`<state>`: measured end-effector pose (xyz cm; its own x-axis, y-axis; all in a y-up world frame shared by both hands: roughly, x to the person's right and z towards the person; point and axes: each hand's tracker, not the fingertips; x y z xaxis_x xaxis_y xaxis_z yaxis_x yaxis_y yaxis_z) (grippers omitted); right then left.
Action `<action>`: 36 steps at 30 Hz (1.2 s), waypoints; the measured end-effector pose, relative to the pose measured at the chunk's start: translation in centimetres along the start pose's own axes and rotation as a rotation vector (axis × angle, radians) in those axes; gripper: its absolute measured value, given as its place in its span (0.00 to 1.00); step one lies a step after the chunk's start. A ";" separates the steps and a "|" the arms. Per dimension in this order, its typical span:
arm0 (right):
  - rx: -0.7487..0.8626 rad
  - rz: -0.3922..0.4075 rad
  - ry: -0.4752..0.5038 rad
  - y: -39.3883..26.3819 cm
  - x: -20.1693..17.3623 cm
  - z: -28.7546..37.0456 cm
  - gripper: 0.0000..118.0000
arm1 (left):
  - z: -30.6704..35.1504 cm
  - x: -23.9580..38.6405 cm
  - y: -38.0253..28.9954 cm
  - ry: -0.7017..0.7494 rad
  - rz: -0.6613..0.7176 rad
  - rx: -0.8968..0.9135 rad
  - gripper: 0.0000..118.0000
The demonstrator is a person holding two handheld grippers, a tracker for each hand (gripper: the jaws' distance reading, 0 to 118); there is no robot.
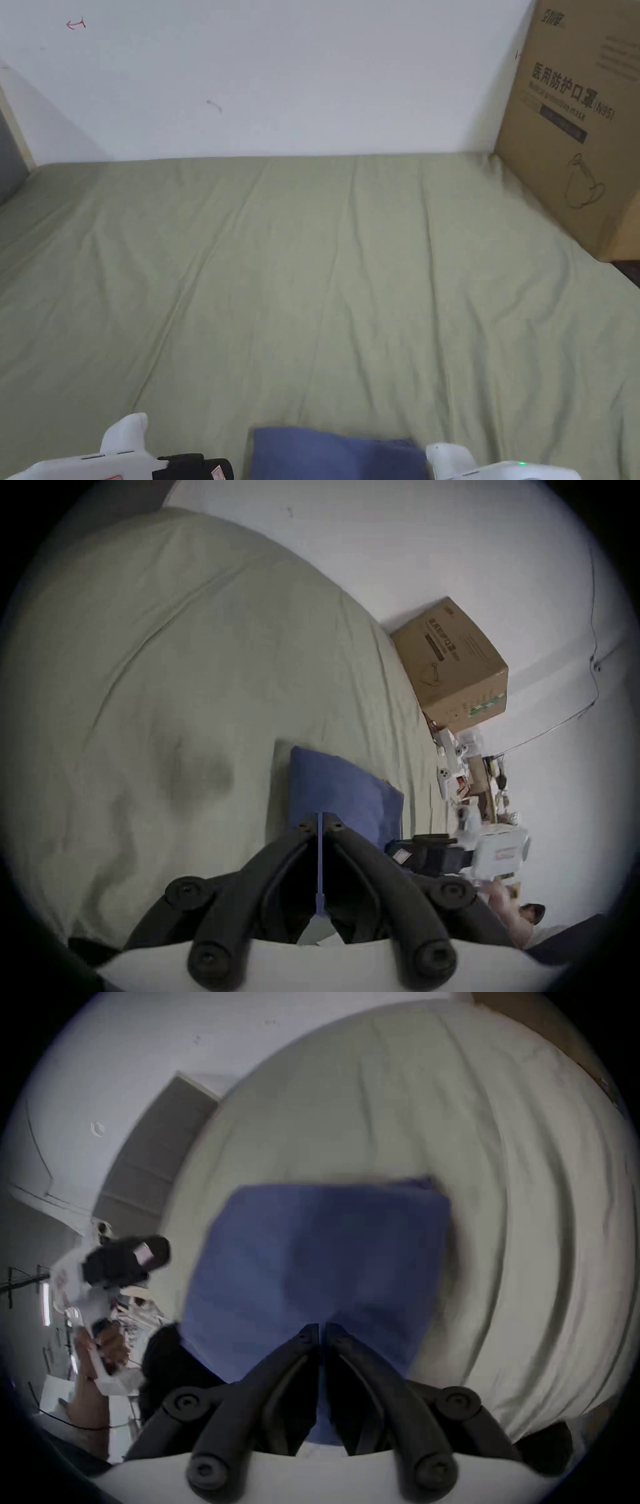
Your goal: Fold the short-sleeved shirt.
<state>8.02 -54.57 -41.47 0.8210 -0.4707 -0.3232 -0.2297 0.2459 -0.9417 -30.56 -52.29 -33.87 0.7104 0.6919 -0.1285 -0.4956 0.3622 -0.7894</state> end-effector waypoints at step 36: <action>0.072 0.015 -0.039 0.1 -1.2 4.0 0.03 | -5.4 0.7 0.6 -0.175 -0.159 -0.100 0.20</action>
<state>9.10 -50.55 -40.75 0.8379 -0.4331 -0.3322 -0.2053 0.3138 -0.9270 -27.62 -54.98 -37.69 0.6736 0.7322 0.1007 -0.3268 0.4172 -0.8480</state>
